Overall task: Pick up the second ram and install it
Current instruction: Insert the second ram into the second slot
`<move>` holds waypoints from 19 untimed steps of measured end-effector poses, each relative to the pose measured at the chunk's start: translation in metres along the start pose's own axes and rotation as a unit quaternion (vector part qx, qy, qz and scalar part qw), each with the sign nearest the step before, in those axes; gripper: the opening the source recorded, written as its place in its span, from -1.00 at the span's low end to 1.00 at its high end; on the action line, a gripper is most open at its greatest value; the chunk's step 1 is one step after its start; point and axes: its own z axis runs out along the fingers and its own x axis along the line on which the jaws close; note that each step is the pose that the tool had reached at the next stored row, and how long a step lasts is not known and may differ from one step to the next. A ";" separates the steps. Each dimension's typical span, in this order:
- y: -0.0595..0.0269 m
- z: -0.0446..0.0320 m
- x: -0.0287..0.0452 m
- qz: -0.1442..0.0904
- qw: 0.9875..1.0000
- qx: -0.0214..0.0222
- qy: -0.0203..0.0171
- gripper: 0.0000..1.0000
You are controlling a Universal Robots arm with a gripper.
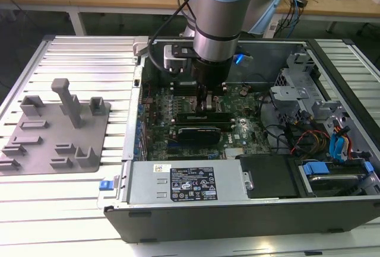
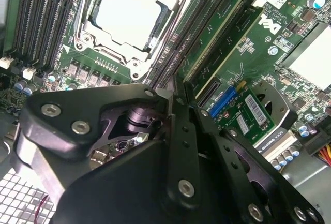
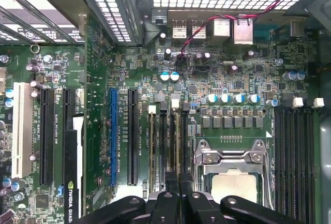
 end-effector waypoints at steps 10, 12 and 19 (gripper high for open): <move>0.0002 0.0004 0.0003 0.000 1.000 0.000 0.000 -0.80; 0.0014 0.0005 0.0003 0.000 1.000 0.000 0.000 -0.80; 0.0014 0.0006 0.0005 0.004 1.000 0.000 0.000 -0.80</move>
